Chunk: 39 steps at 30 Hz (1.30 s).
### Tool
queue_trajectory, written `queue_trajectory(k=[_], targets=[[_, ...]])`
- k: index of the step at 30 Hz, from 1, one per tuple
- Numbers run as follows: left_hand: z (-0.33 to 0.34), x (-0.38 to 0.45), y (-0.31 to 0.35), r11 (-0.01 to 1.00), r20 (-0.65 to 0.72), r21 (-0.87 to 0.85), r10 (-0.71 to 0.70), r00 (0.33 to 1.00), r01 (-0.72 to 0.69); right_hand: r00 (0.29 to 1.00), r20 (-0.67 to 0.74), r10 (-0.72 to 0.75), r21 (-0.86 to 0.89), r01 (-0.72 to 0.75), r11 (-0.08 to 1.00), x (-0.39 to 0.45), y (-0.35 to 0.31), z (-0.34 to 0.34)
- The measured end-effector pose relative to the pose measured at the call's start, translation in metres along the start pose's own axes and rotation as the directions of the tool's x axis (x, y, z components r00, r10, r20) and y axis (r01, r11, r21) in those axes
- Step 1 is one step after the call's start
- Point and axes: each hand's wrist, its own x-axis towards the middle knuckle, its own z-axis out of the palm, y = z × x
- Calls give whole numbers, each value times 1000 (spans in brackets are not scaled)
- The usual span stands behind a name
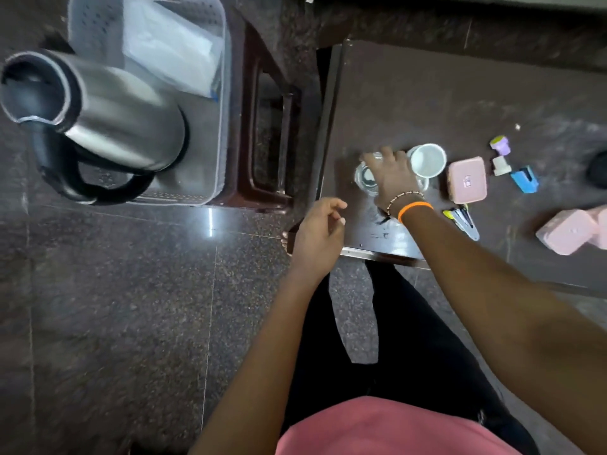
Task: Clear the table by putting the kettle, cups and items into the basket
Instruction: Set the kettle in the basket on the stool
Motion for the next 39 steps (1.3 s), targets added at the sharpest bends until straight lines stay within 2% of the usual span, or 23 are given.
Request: queue_trajectory(k=[3,6,10,14,20,27,34,39], targets=[[21,2,16,1000,-28,-29,-10,1000,9,997,-67,-33,119,41,992,-6,8,-9],[45,5,40,991,-43,-116,-71,997,65,989,-147,1,227,33,973,-15,23,-25],[75,18,68,991,-39,-119,-73,997,68,969,-233,88,332,-5,943,-25,57,-44],[109,28,97,988,31,-136,-63,998,66,940,-268,209,393,-92,915,-32,111,-56],[168,42,123,991,89,-111,-69,994,79,897,-259,357,432,-223,874,-29,206,-53],[213,51,130,994,146,76,-93,985,82,852,-220,474,523,-307,795,-16,284,-43],[226,53,123,980,157,166,-133,979,106,870,-127,477,564,-332,756,-2,305,-35],[228,52,119,975,189,183,-158,969,123,872,-132,472,563,-326,760,-1,303,-30]])
